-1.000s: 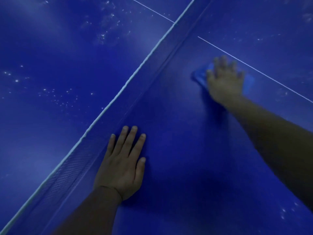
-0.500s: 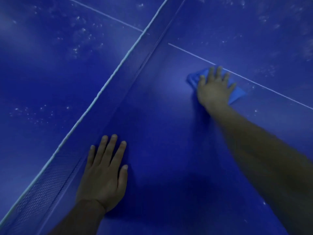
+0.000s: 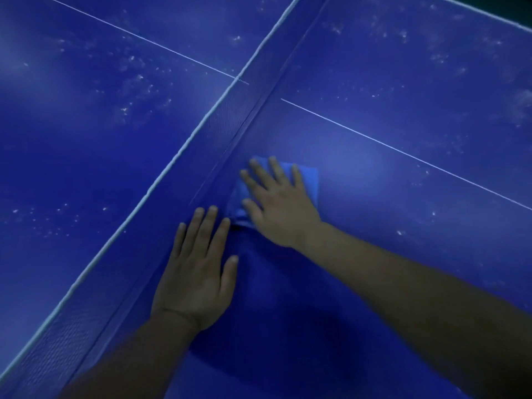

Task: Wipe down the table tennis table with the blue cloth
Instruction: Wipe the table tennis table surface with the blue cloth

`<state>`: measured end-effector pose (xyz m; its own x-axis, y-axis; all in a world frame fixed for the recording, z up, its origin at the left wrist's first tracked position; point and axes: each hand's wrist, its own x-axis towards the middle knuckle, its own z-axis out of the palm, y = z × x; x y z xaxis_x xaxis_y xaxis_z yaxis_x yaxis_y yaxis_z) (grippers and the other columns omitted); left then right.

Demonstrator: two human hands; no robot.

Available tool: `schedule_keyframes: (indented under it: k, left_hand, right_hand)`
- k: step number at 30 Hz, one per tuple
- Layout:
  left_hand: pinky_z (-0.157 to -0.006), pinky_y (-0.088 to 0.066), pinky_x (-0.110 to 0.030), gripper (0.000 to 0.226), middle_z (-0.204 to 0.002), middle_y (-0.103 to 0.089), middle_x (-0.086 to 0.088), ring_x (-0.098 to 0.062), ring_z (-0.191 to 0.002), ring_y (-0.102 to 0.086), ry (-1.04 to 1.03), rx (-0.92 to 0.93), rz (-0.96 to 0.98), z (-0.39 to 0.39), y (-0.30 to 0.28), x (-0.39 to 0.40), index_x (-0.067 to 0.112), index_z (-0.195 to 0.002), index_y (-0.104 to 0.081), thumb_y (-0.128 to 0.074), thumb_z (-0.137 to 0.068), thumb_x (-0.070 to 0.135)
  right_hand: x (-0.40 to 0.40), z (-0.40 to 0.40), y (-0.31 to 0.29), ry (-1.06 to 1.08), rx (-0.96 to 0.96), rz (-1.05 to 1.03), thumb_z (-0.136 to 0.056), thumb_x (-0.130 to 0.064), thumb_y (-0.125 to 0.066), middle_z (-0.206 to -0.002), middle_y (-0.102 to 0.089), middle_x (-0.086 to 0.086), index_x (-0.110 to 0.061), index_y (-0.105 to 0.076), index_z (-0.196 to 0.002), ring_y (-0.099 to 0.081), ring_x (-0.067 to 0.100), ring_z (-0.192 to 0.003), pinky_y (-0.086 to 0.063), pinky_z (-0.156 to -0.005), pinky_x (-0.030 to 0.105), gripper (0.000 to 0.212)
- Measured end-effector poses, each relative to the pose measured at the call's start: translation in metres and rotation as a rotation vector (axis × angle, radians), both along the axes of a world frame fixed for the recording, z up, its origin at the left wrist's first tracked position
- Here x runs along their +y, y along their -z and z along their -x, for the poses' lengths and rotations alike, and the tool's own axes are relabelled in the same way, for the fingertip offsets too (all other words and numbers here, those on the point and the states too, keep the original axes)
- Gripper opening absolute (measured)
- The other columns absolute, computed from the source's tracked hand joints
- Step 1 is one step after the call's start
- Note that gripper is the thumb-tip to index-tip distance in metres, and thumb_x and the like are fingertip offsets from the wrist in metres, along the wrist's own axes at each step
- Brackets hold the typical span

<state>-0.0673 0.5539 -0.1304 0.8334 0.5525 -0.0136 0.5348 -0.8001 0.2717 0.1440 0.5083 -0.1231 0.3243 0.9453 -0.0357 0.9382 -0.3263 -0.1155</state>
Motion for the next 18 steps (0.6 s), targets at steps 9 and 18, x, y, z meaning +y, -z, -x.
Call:
schedule_keyframes:
  k: [9, 18]
  left_hand:
    - [-0.120, -0.007, -0.046, 0.061, -0.167, -0.018, -0.004, -0.022, -0.156, -0.006, 0.042, 0.070, -0.029, -0.002, 0.002, 0.005, 0.022, -0.155, -0.032, -0.016, -0.105, 0.052]
    - [-0.120, -0.008, -0.048, 0.059, -0.167, -0.019, -0.004, -0.024, -0.156, -0.009, 0.046, 0.116, -0.008, -0.003, -0.001, 0.008, 0.023, -0.156, -0.030, -0.023, -0.103, 0.049]
  right_hand:
    - [0.118, -0.143, -0.006, 0.179, -0.021, 0.062, -0.106, -0.048, -0.023, -0.168, -0.011, -0.001, -0.025, -0.018, -0.160, -0.007, 0.031, -0.154, -0.007, -0.119, 0.060, 0.059]
    - [0.116, -0.066, -0.008, 0.173, 0.068, 0.065, -0.106, -0.052, -0.018, -0.169, 0.001, -0.005, -0.027, -0.007, -0.161, 0.006, 0.025, -0.155, 0.005, -0.122, 0.057, 0.062]
